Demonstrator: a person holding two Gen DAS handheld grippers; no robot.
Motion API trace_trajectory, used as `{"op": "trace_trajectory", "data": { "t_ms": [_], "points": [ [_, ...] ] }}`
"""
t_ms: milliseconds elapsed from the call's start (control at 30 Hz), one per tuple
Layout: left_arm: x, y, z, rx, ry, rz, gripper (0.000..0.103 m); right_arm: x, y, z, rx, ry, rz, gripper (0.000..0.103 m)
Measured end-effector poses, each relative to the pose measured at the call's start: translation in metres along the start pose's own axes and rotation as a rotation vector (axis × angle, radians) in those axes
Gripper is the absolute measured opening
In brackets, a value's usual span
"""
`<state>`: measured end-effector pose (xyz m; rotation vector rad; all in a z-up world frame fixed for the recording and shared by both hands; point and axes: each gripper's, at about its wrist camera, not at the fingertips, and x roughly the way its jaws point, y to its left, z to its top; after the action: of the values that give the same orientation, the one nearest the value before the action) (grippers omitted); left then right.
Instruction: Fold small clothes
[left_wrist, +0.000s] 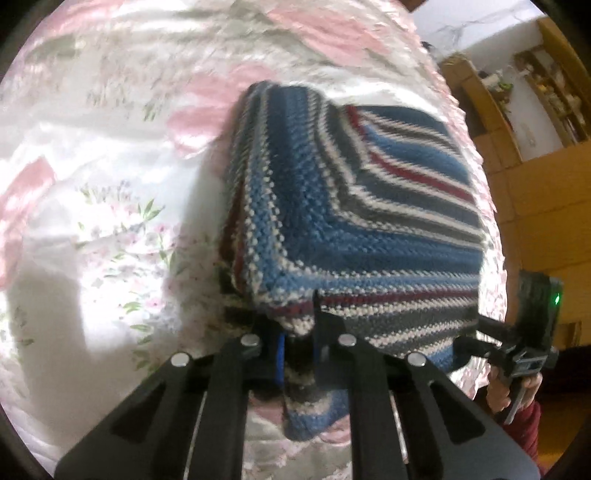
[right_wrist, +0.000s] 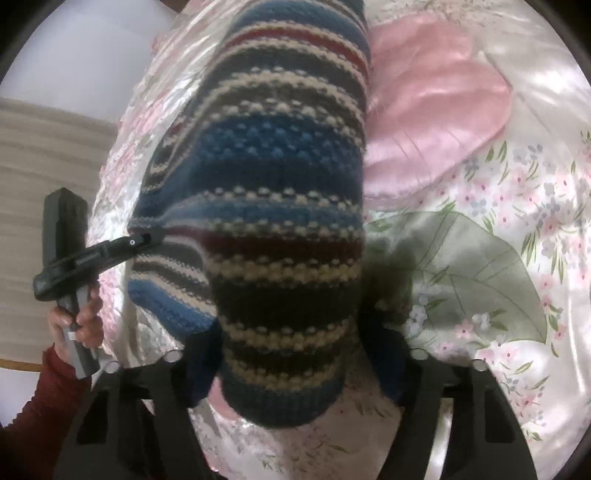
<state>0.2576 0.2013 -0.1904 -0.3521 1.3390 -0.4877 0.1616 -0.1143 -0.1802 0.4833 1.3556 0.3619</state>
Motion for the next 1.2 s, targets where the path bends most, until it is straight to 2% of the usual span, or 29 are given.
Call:
{"op": "trace_trajectory", "data": {
  "t_ms": [67,167,233,267,300,367,400,467,533,600,667,800,900,1000,1200],
  "points": [
    [0.005,0.002,0.0,-0.003,0.001,0.005,0.01,0.001,0.004,0.0,0.011,-0.002,0.01,0.053],
    [0.002,-0.002,-0.003,0.012,-0.015,0.019,0.01,-0.005,0.017,-0.002,-0.019,-0.023,-0.03,0.053],
    [-0.001,-0.007,-0.005,0.016,-0.021,0.027,0.016,-0.012,0.029,-0.006,-0.041,-0.049,-0.09,0.061],
    [-0.004,-0.009,-0.007,0.018,-0.027,0.036,0.018,-0.015,0.032,-0.009,-0.042,-0.061,-0.113,0.069],
    [-0.008,-0.011,-0.01,0.021,-0.037,0.044,0.023,-0.021,0.036,-0.012,-0.042,-0.08,-0.161,0.078],
    [-0.017,-0.018,-0.015,0.023,-0.065,0.096,0.041,-0.034,0.044,-0.022,-0.059,-0.125,-0.241,0.083],
    [-0.024,-0.02,-0.019,0.02,-0.084,0.139,0.052,-0.038,0.045,-0.025,-0.064,-0.135,-0.263,0.09],
    [-0.034,-0.023,-0.026,0.019,-0.107,0.163,0.055,-0.048,0.052,-0.034,-0.062,-0.165,-0.348,0.1],
    [-0.043,-0.024,-0.034,0.012,-0.115,0.222,0.069,-0.053,0.056,-0.044,-0.066,-0.171,-0.429,0.099],
    [-0.053,-0.025,-0.045,0.0,-0.132,0.262,0.073,-0.054,0.062,-0.052,-0.06,-0.172,-0.48,0.099],
    [-0.058,-0.027,-0.057,0.003,-0.136,0.303,0.075,-0.059,0.069,-0.062,-0.054,-0.187,-0.486,0.099],
    [-0.064,-0.036,-0.081,0.021,-0.13,0.359,0.084,-0.068,0.082,-0.084,-0.056,-0.215,-0.424,0.099],
    [-0.071,-0.043,-0.103,0.034,-0.122,0.399,0.084,-0.073,0.091,-0.095,-0.054,-0.231,-0.402,0.099],
    [-0.082,-0.049,-0.117,0.044,-0.151,0.427,0.089,-0.079,0.1,-0.103,-0.058,-0.241,-0.412,0.099],
    [-0.104,-0.071,-0.139,0.079,-0.21,0.505,0.091,-0.08,0.114,-0.108,-0.049,-0.24,-0.401,0.099]
  ]
}}
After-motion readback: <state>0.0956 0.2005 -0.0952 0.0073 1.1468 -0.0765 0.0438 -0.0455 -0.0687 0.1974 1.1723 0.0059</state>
